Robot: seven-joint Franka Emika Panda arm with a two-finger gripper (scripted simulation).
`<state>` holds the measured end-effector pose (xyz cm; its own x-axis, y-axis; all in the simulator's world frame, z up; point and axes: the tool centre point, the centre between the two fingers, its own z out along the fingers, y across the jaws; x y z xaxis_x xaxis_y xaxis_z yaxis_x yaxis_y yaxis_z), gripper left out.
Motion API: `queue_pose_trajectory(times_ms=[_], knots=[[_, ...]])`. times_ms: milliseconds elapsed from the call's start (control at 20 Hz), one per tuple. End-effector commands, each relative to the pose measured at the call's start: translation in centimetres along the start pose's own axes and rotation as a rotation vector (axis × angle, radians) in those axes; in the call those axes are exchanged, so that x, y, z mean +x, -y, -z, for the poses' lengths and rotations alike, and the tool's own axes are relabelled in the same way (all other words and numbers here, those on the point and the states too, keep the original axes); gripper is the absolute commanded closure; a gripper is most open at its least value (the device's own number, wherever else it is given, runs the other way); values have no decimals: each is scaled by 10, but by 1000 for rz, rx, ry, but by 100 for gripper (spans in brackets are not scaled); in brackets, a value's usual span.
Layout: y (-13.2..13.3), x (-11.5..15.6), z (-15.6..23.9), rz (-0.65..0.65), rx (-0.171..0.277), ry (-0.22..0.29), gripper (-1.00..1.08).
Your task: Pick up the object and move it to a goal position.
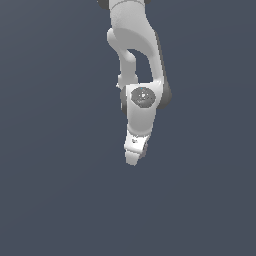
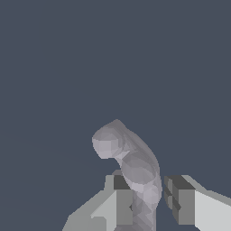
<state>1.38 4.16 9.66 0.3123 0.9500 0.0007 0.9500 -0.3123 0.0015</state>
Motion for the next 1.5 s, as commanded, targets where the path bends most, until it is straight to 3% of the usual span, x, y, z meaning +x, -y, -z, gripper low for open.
queue_pose_trajectory(times_ms=[0, 700, 1050, 1450], knots=[[1, 0, -1, 1, 2, 0, 108], [-9, -5, 13, 25, -27, -15, 108], [-32, -17, 44, 83, -90, -50, 108], [-65, -37, 97, 177, -192, -111, 108]])
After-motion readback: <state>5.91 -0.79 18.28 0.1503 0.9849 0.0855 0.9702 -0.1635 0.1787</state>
